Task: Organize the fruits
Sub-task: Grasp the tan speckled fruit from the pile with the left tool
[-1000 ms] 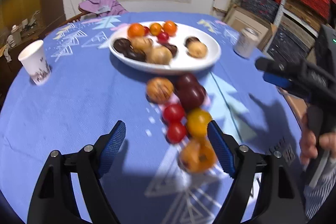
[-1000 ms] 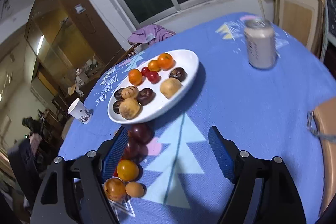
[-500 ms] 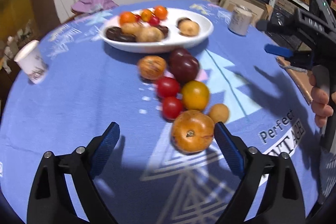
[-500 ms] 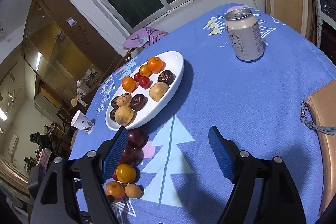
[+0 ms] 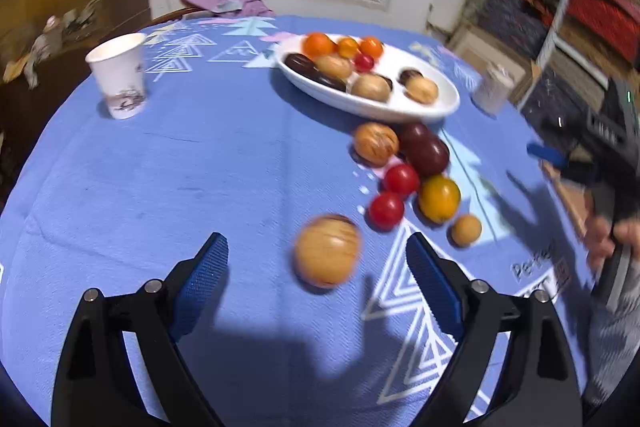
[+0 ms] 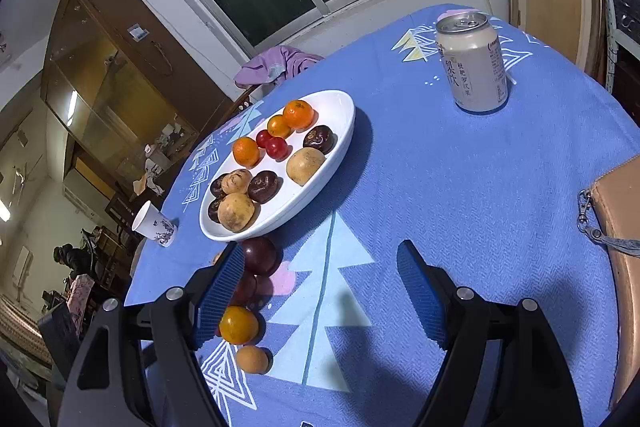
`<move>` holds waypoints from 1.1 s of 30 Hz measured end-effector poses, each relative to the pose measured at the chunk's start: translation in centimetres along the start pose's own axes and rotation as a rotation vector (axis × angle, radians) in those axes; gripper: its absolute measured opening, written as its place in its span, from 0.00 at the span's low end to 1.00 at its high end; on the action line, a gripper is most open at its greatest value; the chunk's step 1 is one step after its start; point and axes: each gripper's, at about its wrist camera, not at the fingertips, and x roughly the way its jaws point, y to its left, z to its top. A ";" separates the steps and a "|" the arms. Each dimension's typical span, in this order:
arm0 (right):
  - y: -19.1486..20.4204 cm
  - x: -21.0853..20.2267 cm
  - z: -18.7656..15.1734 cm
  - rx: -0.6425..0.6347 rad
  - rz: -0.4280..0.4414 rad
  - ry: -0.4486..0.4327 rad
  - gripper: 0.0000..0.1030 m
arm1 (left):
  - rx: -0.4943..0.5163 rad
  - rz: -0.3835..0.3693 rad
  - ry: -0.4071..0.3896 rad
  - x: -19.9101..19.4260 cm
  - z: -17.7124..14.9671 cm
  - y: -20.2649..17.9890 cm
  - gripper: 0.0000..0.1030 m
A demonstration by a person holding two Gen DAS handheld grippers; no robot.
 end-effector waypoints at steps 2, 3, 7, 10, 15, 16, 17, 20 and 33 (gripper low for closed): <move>-0.1 0.0 0.1 0.002 0.000 0.001 0.77 | 0.016 0.008 0.021 0.6 -0.1 -0.5 0.86; -0.1 0.0 0.1 0.001 0.000 0.001 0.77 | 0.014 0.009 0.031 0.9 -0.1 -0.6 0.86; 0.1 0.2 -0.1 -0.009 -0.001 0.012 0.78 | -0.021 -0.007 0.067 1.6 -0.1 -0.2 0.86; 0.1 0.4 -0.1 -0.011 -0.003 0.020 0.77 | -0.070 -0.016 0.072 1.6 0.1 0.8 0.85; 0.0 0.4 -0.1 -0.005 -0.005 0.024 0.78 | -0.151 -0.014 0.056 1.2 0.4 2.8 0.85; 0.0 0.5 -0.1 -0.005 -0.007 0.026 0.78 | -0.154 -0.010 0.054 1.1 0.5 2.9 0.85; 0.0 0.5 -0.2 -0.006 -0.009 0.029 0.78 | -0.150 -0.004 0.049 1.1 0.6 2.8 0.84; 0.1 0.7 -0.3 -0.009 -0.015 0.036 0.78 | -0.138 0.009 0.041 1.2 0.8 2.5 0.72; 0.6 1.3 -0.7 -0.035 -0.012 0.068 0.78 | -0.154 0.028 0.056 2.5 1.4 3.2 0.42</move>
